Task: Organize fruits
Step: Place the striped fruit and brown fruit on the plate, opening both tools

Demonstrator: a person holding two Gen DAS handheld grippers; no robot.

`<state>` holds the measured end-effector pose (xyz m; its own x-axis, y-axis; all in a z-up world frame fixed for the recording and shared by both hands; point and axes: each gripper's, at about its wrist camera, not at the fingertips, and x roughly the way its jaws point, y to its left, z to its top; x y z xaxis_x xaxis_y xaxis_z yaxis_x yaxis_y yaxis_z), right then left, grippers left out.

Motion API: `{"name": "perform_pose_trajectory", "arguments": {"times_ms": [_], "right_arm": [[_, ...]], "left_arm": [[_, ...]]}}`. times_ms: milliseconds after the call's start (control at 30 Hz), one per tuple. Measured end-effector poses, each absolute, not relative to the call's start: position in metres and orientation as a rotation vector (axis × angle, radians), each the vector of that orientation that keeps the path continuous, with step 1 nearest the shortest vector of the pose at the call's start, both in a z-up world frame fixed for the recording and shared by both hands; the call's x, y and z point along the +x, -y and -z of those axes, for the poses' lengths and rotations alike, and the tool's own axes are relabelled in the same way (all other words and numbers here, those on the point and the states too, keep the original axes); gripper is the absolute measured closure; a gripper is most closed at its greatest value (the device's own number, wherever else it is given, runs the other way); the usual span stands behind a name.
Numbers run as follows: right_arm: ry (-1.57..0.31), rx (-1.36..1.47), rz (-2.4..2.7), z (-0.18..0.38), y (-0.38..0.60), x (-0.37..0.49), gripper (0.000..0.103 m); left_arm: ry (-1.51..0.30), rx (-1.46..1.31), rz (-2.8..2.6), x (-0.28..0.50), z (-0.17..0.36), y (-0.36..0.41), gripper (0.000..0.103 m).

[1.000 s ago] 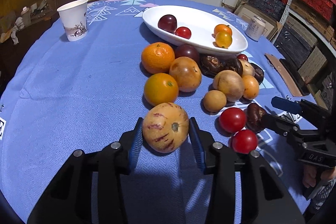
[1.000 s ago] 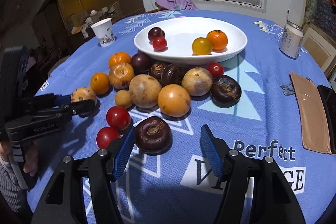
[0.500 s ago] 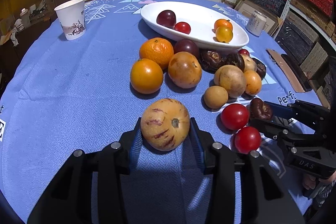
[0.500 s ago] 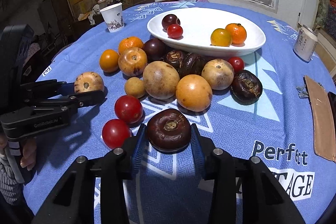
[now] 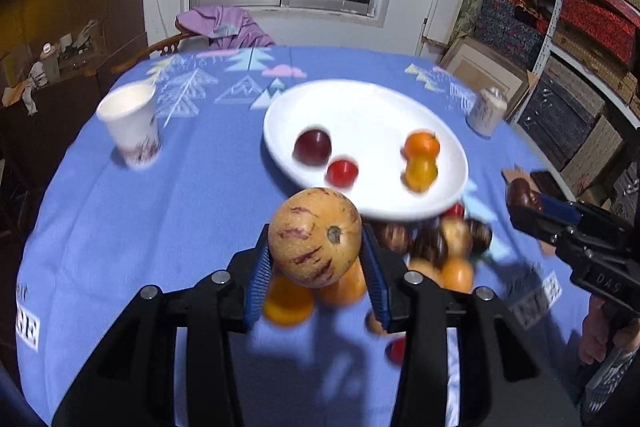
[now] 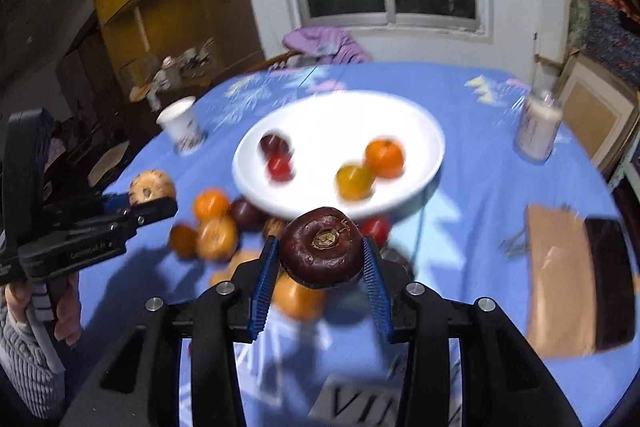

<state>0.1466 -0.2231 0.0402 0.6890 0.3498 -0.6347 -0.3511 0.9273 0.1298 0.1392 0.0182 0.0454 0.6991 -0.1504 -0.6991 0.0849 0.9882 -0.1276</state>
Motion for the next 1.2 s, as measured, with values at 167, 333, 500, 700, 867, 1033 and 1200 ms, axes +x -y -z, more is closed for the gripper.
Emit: {"name": "perform_pose_trajectory", "arguments": {"times_ms": [167,333,500,700,867,1033,1200], "right_arm": [[-0.738,0.06,-0.338,-0.05,0.224,0.215,0.06],[-0.821,0.053,-0.285,-0.028,0.211,0.282,0.06],[-0.877,0.034,-0.272,-0.012,0.2,0.319,0.06],[-0.917,0.003,-0.257,0.003,0.194,0.34,0.06],[-0.906,0.058,-0.262,-0.001,0.203,0.338,0.058],[-0.868,0.092,-0.278,-0.018,0.215,0.309,0.058],[-0.793,0.138,-0.29,-0.033,0.237,0.244,0.044]], "left_arm": [[-0.79,-0.114,0.132,0.207,-0.065,-0.006,0.061],[-0.839,-0.103,0.108,0.274,-0.057,0.006,0.061],[-0.912,-0.12,0.098,0.319,-0.032,0.004,0.061],[-0.946,-0.106,0.086,0.341,-0.011,0.002,0.046],[-0.926,-0.11,0.089,0.336,-0.018,0.001,0.04],[-0.887,-0.126,0.079,0.302,-0.038,-0.008,0.036],[-0.824,-0.157,0.048,0.244,-0.055,-0.029,0.027]]}}
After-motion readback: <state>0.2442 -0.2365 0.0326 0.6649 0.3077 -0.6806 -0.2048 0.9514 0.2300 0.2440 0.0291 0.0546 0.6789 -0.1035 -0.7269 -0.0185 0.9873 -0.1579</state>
